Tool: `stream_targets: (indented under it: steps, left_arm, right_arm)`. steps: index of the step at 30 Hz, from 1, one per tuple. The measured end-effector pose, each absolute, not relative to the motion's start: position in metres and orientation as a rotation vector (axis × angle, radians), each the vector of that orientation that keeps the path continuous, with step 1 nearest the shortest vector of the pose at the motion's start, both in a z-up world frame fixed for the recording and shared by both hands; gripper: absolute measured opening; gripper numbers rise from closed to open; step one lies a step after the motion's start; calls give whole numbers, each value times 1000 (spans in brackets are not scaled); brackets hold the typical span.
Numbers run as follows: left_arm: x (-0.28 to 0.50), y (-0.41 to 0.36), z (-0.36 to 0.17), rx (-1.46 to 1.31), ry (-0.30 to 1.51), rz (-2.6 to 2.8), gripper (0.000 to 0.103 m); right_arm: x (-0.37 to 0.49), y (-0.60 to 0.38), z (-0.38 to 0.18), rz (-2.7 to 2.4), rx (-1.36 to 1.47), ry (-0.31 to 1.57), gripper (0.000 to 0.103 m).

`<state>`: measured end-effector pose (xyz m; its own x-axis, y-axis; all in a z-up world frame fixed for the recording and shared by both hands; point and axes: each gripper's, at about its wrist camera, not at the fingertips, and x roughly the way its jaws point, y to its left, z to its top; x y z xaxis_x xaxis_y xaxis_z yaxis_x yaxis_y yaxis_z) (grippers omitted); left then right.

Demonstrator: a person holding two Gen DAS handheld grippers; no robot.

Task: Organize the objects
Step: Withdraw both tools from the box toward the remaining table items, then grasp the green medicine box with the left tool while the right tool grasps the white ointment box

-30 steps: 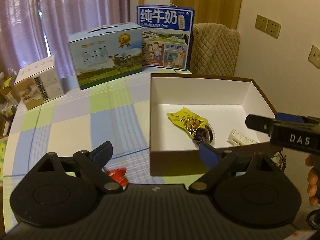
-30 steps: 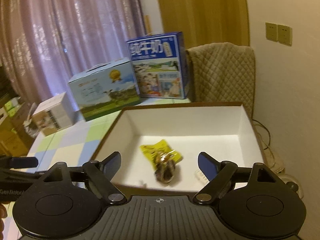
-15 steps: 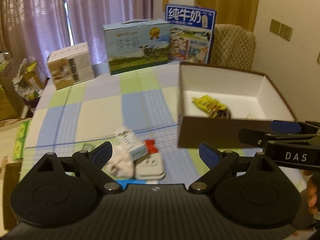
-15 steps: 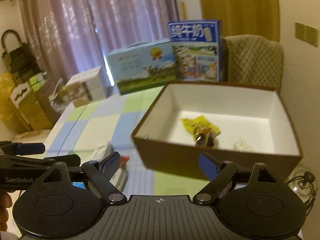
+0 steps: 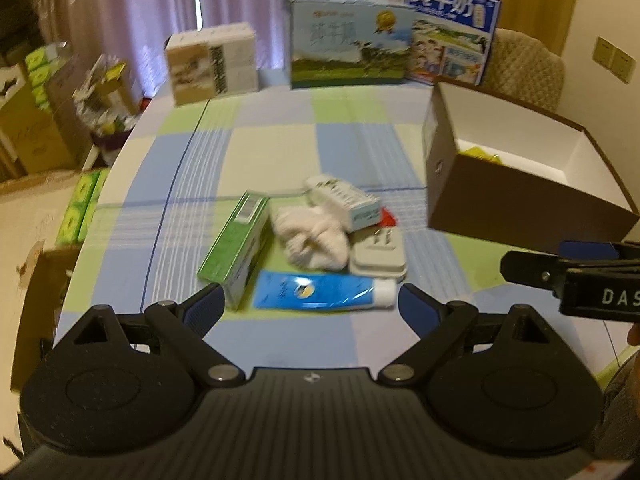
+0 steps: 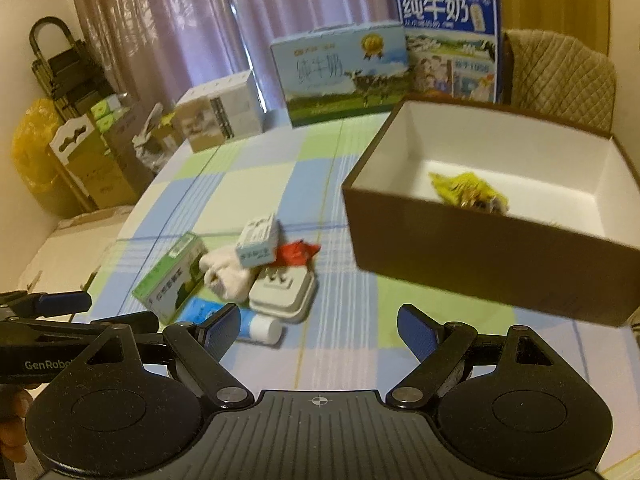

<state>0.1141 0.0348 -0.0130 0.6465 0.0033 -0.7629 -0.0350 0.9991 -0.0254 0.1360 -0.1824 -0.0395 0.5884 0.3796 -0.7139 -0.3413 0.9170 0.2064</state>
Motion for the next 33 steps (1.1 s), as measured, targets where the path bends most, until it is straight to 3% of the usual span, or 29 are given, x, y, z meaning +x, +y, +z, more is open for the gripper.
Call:
stream_targets:
  steps: [12, 33]
  left_arm:
    - [122, 56, -36, -63, 904, 59, 92]
    - [207, 79, -75, 62, 945, 32, 89]
  right_arm:
    - [145, -159, -67, 438, -17, 897, 83]
    - [192, -132, -82, 445, -64, 901, 83]
